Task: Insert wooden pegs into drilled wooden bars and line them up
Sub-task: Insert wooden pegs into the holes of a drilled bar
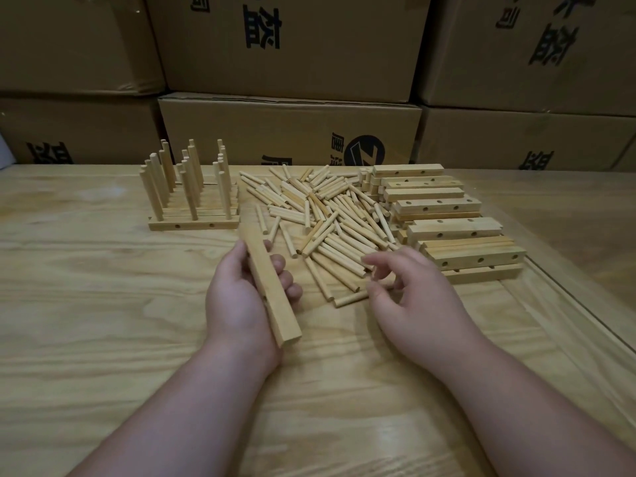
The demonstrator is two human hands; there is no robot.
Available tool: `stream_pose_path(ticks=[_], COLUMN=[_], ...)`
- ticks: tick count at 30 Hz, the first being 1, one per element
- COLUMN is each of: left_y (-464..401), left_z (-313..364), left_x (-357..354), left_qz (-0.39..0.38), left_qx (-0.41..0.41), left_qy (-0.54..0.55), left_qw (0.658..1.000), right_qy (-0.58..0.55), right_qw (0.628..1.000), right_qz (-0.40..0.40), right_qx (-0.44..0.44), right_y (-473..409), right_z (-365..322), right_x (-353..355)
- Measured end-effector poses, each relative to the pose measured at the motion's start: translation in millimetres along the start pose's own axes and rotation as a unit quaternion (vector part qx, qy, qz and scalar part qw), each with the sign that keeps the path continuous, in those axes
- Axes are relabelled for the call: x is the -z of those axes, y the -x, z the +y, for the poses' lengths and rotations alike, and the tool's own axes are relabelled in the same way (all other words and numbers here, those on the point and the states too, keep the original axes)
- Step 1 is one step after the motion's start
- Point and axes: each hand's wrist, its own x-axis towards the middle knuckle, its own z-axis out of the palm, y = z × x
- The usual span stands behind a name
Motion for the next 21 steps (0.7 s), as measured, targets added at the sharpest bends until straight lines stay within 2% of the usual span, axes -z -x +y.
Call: stream_pose_path(ticks=[3,6,10,14,18,21], left_y=[-3.1,-3.8,-2.3,4.5,8.3,11.4], left_z=[2.3,1.0,-7.6,-17.0,-16.7,-12.6], left_x=[2.6,2.6,3.5,3.6,2.3,1.9], left_qz=[0.006,-0.011,-0.035,-0.092,-0.101,-0.095], left_qx=[0.009,0.010,-0.020,-0.085,-0.098,-0.103], left_qy=[0.036,0.021,-0.096,-0.239,-0.269,-0.282], left_qw=[0.999,1.000,0.995,0.963,0.953,0.949], right_qy=[0.095,0.125,0.148,0.183,0.179,0.073], right_qw=[0.995,0.991,0.988,0.983,0.984,0.997], right_qz=[-0.042,-0.048,-0.032,-0.023,-0.008,0.032], right_qx=[0.003,-0.003,-0.004,-0.028,-0.017,0.010], right_y=[0.7,0.8,0.5,-0.5,-1.0,-0.7], right_z=[0.4,2.9,5.2,4.5,2.8,0.6], right_x=[-2.3,-5.0,-7.2,-7.8,-6.1,-4.7])
